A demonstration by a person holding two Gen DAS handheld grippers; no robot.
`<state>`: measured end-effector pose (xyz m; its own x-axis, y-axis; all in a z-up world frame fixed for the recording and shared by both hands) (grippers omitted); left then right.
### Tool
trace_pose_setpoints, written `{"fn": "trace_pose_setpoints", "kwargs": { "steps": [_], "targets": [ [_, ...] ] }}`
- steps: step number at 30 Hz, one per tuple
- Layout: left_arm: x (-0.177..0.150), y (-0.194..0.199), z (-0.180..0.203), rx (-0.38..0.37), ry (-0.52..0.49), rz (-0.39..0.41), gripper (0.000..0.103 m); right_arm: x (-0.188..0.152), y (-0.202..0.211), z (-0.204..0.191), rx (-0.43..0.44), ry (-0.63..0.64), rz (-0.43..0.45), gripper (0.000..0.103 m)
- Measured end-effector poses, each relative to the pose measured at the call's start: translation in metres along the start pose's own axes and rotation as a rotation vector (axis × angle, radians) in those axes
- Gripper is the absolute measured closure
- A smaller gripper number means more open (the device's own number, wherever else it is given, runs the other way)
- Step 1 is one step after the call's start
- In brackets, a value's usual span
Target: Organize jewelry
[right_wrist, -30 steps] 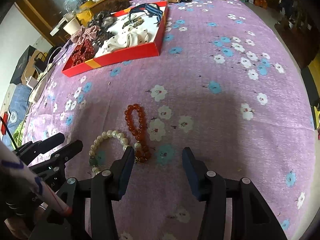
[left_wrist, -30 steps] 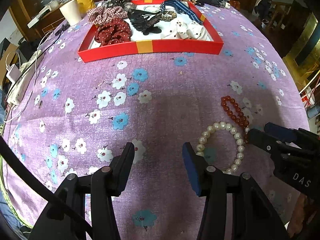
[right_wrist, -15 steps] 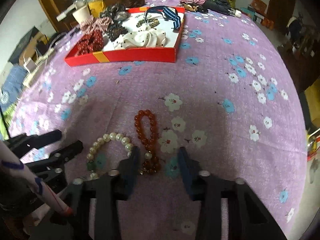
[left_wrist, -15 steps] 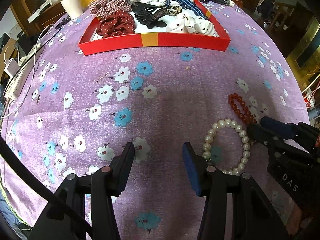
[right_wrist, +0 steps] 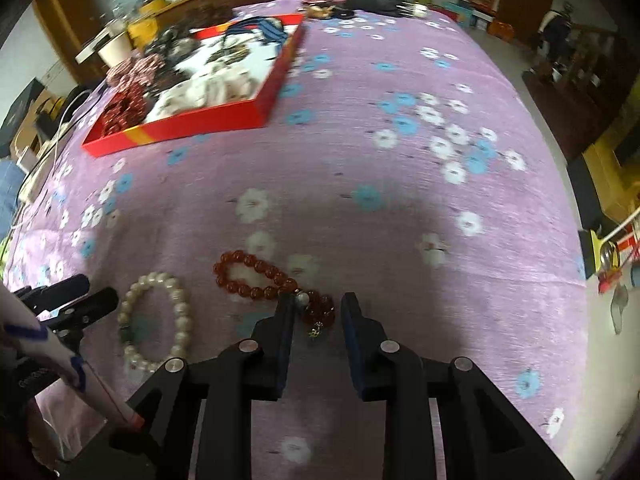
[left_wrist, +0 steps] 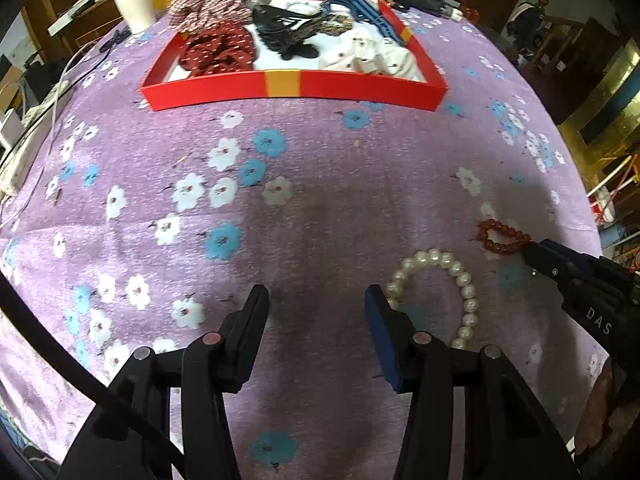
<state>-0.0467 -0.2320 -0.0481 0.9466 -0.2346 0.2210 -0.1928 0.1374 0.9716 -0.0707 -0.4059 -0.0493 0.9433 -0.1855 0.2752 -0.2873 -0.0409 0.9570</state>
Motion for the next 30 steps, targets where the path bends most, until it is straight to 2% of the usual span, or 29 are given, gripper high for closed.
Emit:
{"fn": "trace_pose_setpoints", "kwargs": {
  "steps": [3,7,10,15,22,23,26,30],
  "targets": [
    [0.001,-0.001,0.006,0.013,-0.024,0.004,0.055,-0.002,0.002,0.005,0.025,-0.018,0.012,0.077],
    [0.002,-0.003,0.013,0.018,-0.059,0.010,0.053,-0.004,0.003,0.001,0.032,0.010,0.017,0.068],
    [0.005,-0.004,0.014,0.008,-0.068,0.020,0.050,-0.003,0.001,-0.002,0.032,0.023,0.018,0.068],
    [0.008,-0.005,0.018,0.013,-0.096,0.040,0.044,0.000,-0.002,-0.011,-0.001,0.088,0.011,0.067],
    [0.012,-0.008,0.026,0.044,-0.137,0.057,0.043,0.001,-0.004,-0.020,-0.042,0.156,0.020,0.067],
    [0.013,-0.008,0.026,0.031,-0.138,0.046,0.044,0.001,-0.004,-0.019,-0.039,0.155,0.021,0.067],
    [0.016,0.003,0.018,-0.102,-0.065,0.036,0.047,0.001,-0.003,-0.016,-0.011,0.130,0.017,0.067],
    [0.016,0.014,0.020,-0.184,-0.046,0.051,0.047,0.001,-0.002,-0.013,0.010,0.110,0.021,0.067]
  ]
}}
Point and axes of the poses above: each gripper's, at about its wrist camera, not at the fingertips, and y roughly against the way its jaws point, z to its right, x to its top, the point moved 8 cm from there along -y, roughly the way its jaws point, and after that the axes turned 6 degrees about -z, right-handed, at the moved point
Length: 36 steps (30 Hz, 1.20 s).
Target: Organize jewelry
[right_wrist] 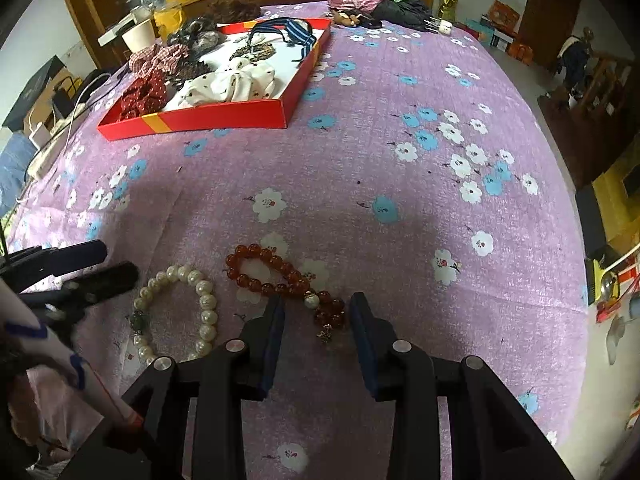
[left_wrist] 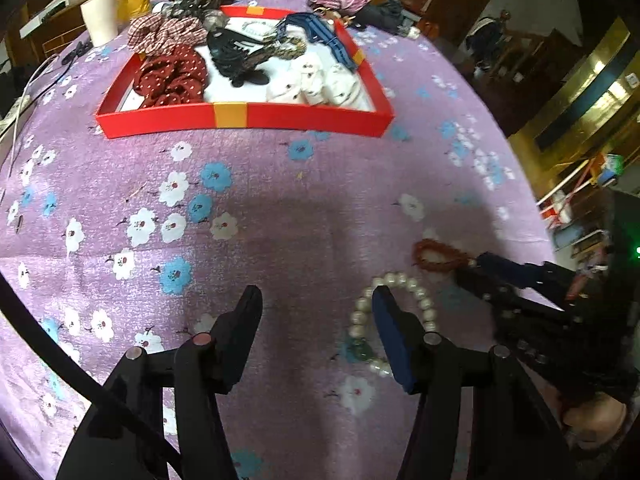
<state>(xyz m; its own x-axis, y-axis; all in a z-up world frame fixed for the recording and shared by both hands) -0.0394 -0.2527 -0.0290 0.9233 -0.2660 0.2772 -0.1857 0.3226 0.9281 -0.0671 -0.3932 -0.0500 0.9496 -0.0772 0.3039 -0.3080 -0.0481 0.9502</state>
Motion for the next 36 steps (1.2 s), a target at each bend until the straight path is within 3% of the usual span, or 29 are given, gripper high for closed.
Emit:
{"fn": "trace_pose_setpoints", "kwargs": {
  "steps": [9,15,16,17,18,20,21,28,36],
  "targets": [
    [-0.007,-0.022,0.024,0.018,-0.075,-0.045,0.047,0.000,-0.001,-0.002,-0.031,0.030,0.018,0.067],
    [-0.009,-0.028,0.032,0.099,-0.113,-0.031,0.048,0.001,-0.002,-0.003,-0.040,0.042,0.006,0.066],
    [-0.009,-0.029,0.033,0.121,-0.121,-0.030,0.056,0.001,-0.002,-0.004,-0.043,0.047,0.005,0.069],
    [-0.010,-0.029,0.036,0.158,-0.139,-0.027,0.081,0.001,-0.002,-0.005,-0.045,0.054,0.006,0.074],
    [-0.011,-0.028,0.036,0.166,-0.150,-0.028,0.095,0.002,-0.002,-0.006,-0.042,0.057,0.005,0.087],
    [-0.011,-0.028,0.034,0.117,-0.117,-0.052,0.094,0.003,-0.002,-0.008,-0.014,0.050,-0.003,0.088],
    [-0.011,-0.025,0.030,0.102,-0.092,-0.053,0.094,0.003,-0.002,-0.009,-0.001,0.048,-0.010,0.095],
    [0.000,0.018,-0.001,0.044,0.042,0.014,0.094,0.007,0.012,-0.015,0.073,0.007,-0.003,0.095],
    [0.009,0.059,-0.013,0.036,0.080,0.086,0.094,0.017,0.040,-0.022,0.163,-0.047,0.034,0.095]
  ]
}}
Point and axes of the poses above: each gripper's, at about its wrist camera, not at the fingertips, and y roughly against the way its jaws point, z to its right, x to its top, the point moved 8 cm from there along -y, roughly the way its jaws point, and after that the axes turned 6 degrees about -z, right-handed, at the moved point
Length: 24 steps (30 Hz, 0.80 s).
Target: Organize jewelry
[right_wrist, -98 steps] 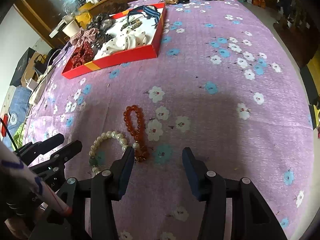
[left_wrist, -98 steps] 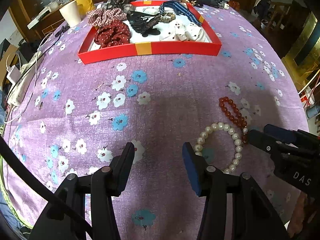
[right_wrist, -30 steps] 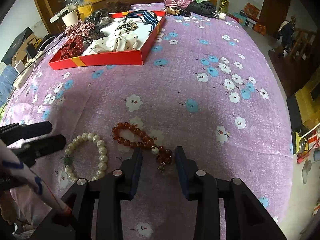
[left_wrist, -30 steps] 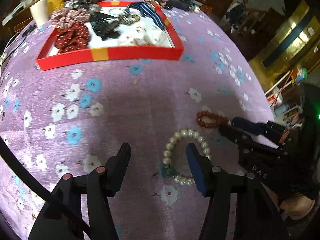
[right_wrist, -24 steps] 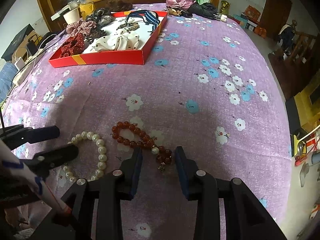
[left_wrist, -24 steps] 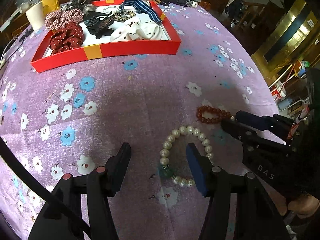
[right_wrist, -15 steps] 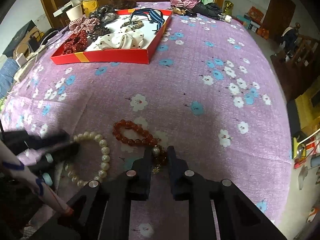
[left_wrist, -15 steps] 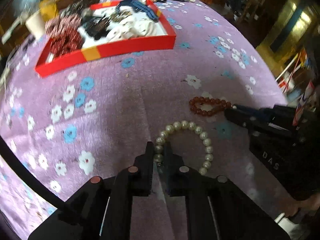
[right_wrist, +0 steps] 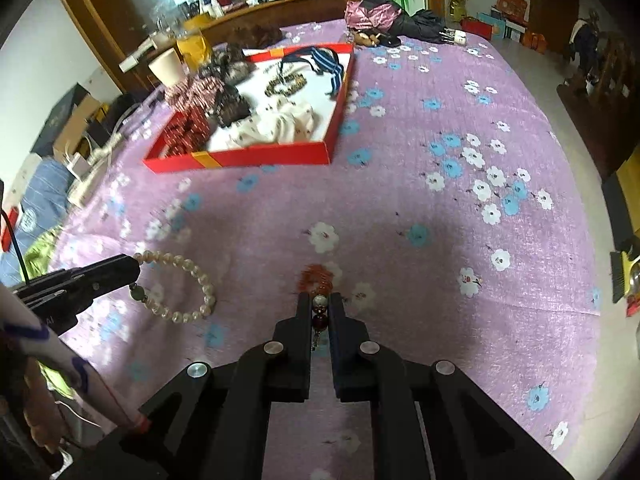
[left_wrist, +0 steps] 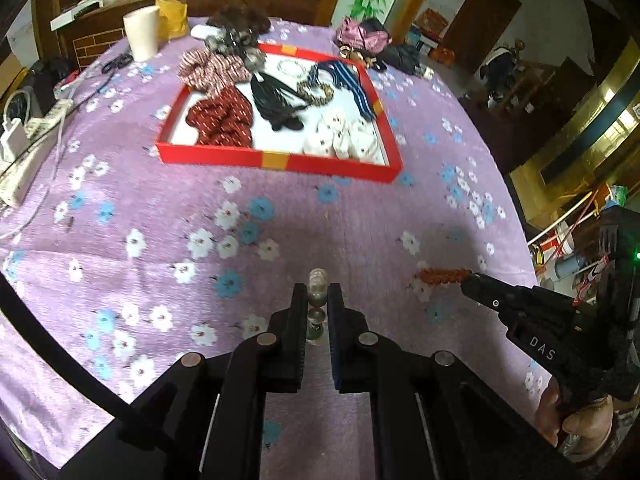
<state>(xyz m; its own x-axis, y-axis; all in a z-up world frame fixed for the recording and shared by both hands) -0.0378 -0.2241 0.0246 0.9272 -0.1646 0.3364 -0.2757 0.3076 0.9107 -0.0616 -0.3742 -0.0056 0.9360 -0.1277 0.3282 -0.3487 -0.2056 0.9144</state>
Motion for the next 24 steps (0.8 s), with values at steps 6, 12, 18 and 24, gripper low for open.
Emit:
{"fn": "trace_pose_setpoints", "kwargs": {
  "steps": [6,12,18,24],
  "targets": [
    [0.008,0.020,-0.006,0.043,-0.019,0.045,0.094,0.005,0.013,-0.010,0.018,-0.005,0.023,0.095],
    [0.017,0.033,-0.013,0.052,-0.025,0.069,0.094,0.014,0.024,-0.022,0.023,0.013,0.045,0.095],
    [0.026,0.041,-0.020,0.064,-0.030,0.082,0.094,0.024,0.035,-0.033,0.023,0.028,0.066,0.095],
    [0.038,0.049,-0.027,0.067,-0.038,0.089,0.094,0.035,0.040,-0.041,0.018,0.034,0.074,0.095]
  ]
}}
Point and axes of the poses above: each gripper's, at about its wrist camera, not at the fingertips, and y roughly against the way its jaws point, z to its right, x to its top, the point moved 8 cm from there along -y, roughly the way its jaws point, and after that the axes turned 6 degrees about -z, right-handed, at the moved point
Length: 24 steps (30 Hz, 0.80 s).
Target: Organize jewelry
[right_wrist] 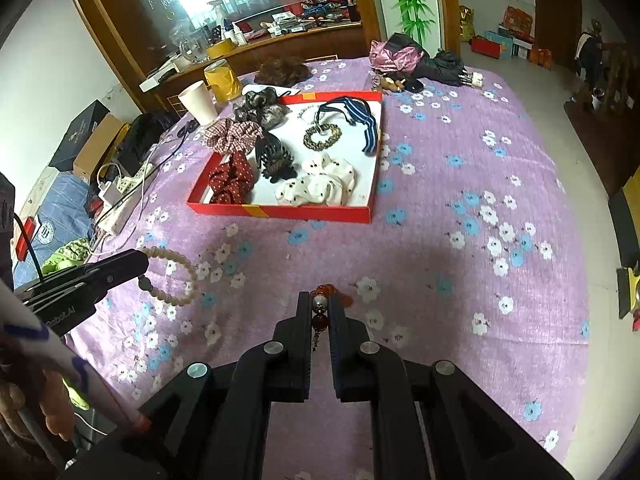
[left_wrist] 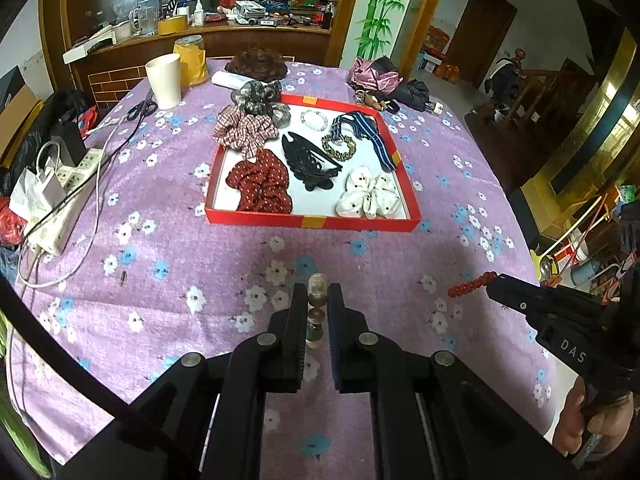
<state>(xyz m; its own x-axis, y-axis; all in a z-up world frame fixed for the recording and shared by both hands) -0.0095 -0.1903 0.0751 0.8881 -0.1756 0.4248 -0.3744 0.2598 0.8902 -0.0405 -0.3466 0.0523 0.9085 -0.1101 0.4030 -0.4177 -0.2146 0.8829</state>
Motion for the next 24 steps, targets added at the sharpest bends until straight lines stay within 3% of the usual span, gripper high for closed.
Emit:
{"fn": "trace_pose_setpoints", "kwargs": {
  "steps": [12,24],
  "targets": [
    [0.030,0.012,-0.020,0.045,-0.025,0.030,0.094,0.033,0.009,-0.021,-0.020,0.039,0.026,0.095],
    [0.068,0.007,-0.034,0.152,-0.110,0.058,0.094,0.079,0.014,-0.039,-0.052,0.091,0.068,0.095]
  ]
}}
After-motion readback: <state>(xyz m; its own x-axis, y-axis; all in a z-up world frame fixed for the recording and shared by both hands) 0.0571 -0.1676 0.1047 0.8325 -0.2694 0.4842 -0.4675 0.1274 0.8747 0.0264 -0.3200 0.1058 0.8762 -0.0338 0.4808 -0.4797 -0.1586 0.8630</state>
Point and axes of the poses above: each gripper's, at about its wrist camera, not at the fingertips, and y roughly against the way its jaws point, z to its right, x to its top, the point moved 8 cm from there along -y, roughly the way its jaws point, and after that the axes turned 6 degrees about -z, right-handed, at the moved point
